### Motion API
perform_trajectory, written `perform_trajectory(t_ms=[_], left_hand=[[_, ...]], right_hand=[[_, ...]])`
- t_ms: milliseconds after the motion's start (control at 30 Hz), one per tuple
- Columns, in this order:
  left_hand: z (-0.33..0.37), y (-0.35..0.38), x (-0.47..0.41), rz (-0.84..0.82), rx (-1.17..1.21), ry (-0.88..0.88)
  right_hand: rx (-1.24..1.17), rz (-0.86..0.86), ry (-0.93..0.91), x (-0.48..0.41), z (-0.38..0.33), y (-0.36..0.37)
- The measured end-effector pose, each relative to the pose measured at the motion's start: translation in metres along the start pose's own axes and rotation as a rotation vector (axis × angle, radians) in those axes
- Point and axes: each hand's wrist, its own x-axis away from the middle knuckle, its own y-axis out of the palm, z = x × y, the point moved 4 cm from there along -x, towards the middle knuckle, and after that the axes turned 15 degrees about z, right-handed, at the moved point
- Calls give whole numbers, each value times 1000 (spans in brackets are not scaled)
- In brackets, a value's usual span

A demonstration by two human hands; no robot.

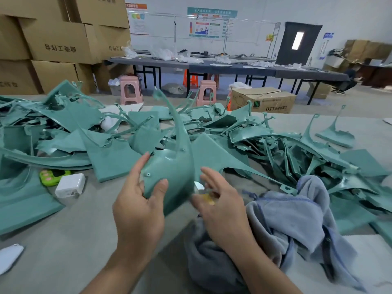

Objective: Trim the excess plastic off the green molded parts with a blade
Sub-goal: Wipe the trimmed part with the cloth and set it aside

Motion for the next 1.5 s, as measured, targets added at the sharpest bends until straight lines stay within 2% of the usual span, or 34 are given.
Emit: perform_trajectory(t_ms=[33,100,167,200,267,333,400,500,567,667,733,767,800,833,867,933,1000,1133,1167,1233,1267,1400,1467,1500], left_hand=[[8,-2,1,-15,-54,74],[24,3,12,-239,-39,181],[35,12,30,-554,35,254],[37,15,36,-639,41,297],[37,18,32,-562,-12,370],[33,18,17,-420,-98,323],[30,20,2,-408,-86,92],[29,33,6,-527,341,-360],[40,39,23,-541,483,-462],[68,45,48,-443,541,-514],[94,42,62,-306,444,-398],[112,39,70,-284,388,-281],[132,38,82,-329,365,-153],[153,38,99,-441,348,-30],[173,39,118,-576,320,94],[203,39,160,-813,224,356],[218,38,196,-913,266,444],[221,41,247,-766,259,435],[222,44,265,-872,268,325],[226,47,318,-1277,381,-94],[225,44,353,-1459,441,-248],[218,13,469,-1783,299,-258],[211,-2,518,-1893,187,-211],[208,-8,539,-1937,117,-127]], right_hand=[[-80,-81,-20,5,-8,6],[-298,-238,39,14,-16,19],[-418,-159,239,12,-17,15],[-490,-76,352,8,-17,10],[-645,51,523,1,-13,-5],[-720,92,586,2,-12,-21],[-668,71,604,8,-10,-34],[-552,18,584,21,-6,-55],[-446,71,530,27,-9,-75],[-211,324,387,41,-17,-123],[-34,473,274,58,-25,-151],[-6,430,206,68,-30,-159],[-71,331,152,79,-35,-161],[-212,229,156,91,-38,-163],[-360,214,210,102,-37,-169],[-606,335,346,123,-32,-198],[-712,495,391,147,-23,-240],[-738,669,421,218,-3,-316],[-737,726,439,244,5,-332],[-704,829,506,299,22,-357],[-673,883,558,330,33,-366],[-604,1108,774,447,67,-381],[-588,1240,893,504,85,-383],[-592,1301,945,530,93,-383]])
